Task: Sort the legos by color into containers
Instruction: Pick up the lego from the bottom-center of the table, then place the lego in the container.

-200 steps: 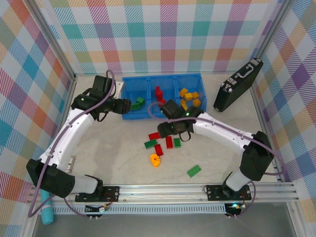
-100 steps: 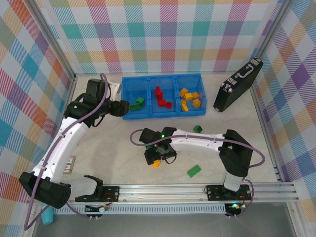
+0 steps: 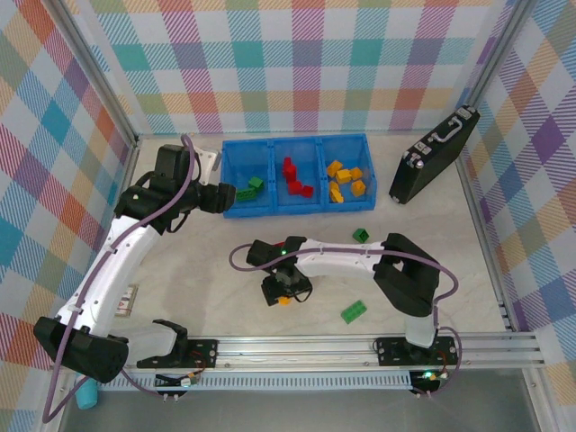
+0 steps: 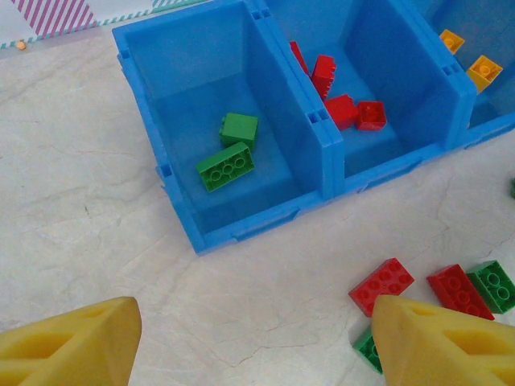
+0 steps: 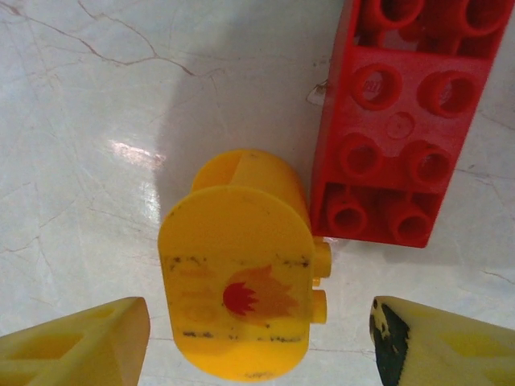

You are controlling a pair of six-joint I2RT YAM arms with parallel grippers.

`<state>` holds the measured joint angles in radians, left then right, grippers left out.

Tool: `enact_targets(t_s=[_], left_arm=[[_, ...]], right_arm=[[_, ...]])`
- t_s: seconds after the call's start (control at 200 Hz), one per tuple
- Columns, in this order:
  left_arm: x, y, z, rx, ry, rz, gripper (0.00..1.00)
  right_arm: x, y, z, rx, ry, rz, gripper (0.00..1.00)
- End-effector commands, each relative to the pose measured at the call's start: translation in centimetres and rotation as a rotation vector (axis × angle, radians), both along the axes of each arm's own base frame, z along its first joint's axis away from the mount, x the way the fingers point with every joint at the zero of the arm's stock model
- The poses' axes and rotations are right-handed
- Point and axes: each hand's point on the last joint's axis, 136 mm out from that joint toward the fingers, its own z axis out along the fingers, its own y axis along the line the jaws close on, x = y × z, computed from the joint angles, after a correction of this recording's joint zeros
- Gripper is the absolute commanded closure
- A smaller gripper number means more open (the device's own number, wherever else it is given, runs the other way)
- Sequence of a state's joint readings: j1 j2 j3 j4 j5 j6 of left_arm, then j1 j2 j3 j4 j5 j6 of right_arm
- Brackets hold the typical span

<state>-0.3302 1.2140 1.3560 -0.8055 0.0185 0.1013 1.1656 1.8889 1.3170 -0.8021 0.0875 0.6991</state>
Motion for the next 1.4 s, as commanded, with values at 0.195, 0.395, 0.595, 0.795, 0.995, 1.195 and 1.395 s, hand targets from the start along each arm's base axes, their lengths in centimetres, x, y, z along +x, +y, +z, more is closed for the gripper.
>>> enact_targets(t_s=[0.195, 0.395, 0.595, 0.795, 0.995, 1.195, 1.395], left_arm=[[0.3, 0.0, -0.2, -0.007, -0.002, 0.002, 0.24], [0.5, 0.0, -0.8, 0.000, 0.019, 0.004, 0.24], [0.4, 0.1, -1.7, 0.007, 0.059, 0.020, 0.24], [-0.8, -0.8, -2.8, -0.034, 0.075, -0.038, 0.30], [-2.6, -1.2, -5.4, 0.001, 0.145, -0.100, 0.26], [-3.5, -1.6, -7.9, 0.006, 0.199, -0.116, 0.26], [-4.1, -1.9, -9.1, 0.025, 0.242, -0.120, 0.26]], right_arm=[[-0.1, 0.9, -0.7, -0.002, 0.018, 0.028, 0.40], [-0.2, 0.9, -0.9, -0.006, 0.020, 0.042, 0.56], [-0.8, -0.7, 0.5, -0.019, 0.028, 0.034, 0.64], [-1.2, -4.7, 5.2, 0.041, 0.005, -0.017, 0.65], [2.9, -12.2, 10.1, 0.059, -0.102, -0.163, 0.64], [10.8, -16.8, 15.3, 0.098, -0.312, -0.209, 0.63], [19.2, -19.1, 18.3, 0.110, -0.495, -0.217, 0.63]])
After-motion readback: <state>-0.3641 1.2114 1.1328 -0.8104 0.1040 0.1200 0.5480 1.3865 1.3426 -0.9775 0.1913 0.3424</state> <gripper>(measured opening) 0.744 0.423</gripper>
